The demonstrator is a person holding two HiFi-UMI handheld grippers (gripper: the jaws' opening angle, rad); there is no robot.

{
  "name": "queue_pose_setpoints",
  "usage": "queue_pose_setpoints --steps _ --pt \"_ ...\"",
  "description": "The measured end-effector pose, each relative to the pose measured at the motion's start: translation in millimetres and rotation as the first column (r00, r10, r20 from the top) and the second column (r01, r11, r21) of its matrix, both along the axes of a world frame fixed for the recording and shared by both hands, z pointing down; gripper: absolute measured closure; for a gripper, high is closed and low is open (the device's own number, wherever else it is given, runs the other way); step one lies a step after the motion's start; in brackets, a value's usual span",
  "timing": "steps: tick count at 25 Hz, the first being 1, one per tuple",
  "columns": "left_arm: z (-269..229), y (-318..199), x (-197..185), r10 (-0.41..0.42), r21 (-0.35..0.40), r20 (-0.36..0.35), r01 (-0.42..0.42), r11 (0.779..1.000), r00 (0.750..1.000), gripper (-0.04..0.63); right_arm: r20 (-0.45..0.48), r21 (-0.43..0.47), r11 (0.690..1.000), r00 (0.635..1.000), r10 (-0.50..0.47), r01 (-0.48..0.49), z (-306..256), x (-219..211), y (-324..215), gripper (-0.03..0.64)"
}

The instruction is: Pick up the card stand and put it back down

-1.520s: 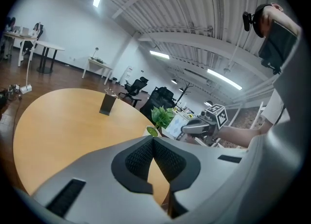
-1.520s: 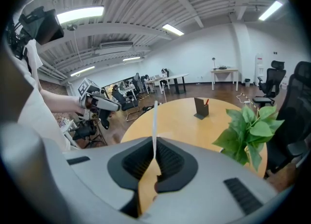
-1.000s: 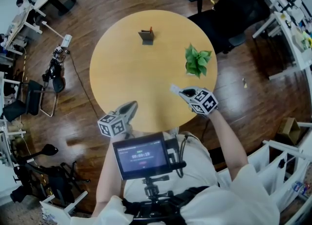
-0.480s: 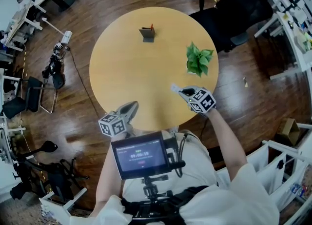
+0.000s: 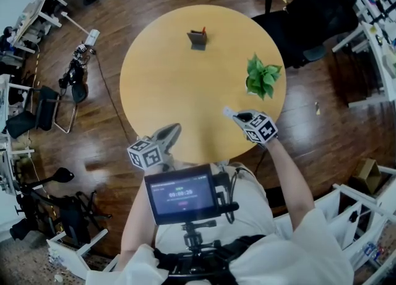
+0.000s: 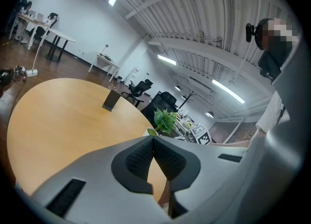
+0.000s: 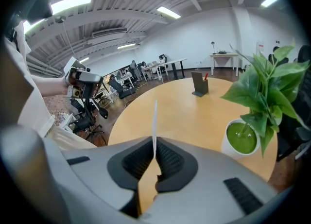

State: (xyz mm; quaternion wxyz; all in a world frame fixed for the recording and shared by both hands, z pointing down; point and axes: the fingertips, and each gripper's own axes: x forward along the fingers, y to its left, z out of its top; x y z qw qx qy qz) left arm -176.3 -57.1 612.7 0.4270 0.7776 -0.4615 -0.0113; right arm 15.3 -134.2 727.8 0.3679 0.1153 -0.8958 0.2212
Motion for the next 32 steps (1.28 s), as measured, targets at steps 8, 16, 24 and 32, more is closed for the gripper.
queue_pose_setpoints --steps 8,16,24,32 --pt "1.5 0.9 -11.5 -0.043 -0.031 -0.066 0.041 0.999 0.997 0.594 -0.005 -0.02 1.0 1.0 -0.006 0.006 17.8 -8.5 -4.6 0.587" --pt "6.1 -2.2 -18.1 -0.049 -0.04 -0.065 0.046 0.998 0.997 0.594 -0.006 -0.036 0.999 1.0 -0.018 0.018 29.4 -18.7 -3.6 0.586" --pt "16.2 -1.0 -21.2 -0.034 -0.07 -0.054 0.031 0.997 0.998 0.594 -0.029 -0.046 0.999 0.999 -0.017 0.016 49.9 -26.2 -3.3 0.587" --pt "26.9 -1.8 -23.5 -0.023 -0.1 -0.024 0.02 0.995 0.999 0.594 -0.06 -0.046 0.999 0.998 -0.011 0.008 70.0 -29.8 -4.4 0.586"
